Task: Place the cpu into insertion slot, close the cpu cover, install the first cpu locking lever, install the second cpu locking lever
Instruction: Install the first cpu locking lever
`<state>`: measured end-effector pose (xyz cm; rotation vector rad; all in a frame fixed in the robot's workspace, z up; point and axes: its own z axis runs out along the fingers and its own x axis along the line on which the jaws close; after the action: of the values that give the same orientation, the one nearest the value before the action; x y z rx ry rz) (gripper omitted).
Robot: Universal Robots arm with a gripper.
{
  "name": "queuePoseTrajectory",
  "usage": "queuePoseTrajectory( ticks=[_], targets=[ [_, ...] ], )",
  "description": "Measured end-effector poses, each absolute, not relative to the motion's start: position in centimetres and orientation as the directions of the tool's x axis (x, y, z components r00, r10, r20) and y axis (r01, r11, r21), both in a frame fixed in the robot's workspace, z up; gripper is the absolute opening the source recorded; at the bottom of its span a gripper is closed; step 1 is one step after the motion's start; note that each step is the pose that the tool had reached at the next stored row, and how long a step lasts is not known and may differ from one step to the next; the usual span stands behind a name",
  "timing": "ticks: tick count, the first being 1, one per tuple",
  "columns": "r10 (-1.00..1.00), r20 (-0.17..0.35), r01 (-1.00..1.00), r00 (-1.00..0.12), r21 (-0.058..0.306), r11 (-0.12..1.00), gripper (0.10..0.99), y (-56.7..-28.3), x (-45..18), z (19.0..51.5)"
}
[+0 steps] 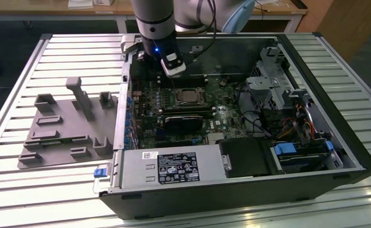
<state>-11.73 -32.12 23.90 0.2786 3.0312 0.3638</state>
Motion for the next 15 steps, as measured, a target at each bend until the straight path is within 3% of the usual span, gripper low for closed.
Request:
queuePoseTrajectory(
  ticks=[15],
  targets=[
    [0.188, -0.053, 0.171, -0.981, 0.241, 0.955, 0.102, -32.1, -8.6, 23.9]
  ],
)
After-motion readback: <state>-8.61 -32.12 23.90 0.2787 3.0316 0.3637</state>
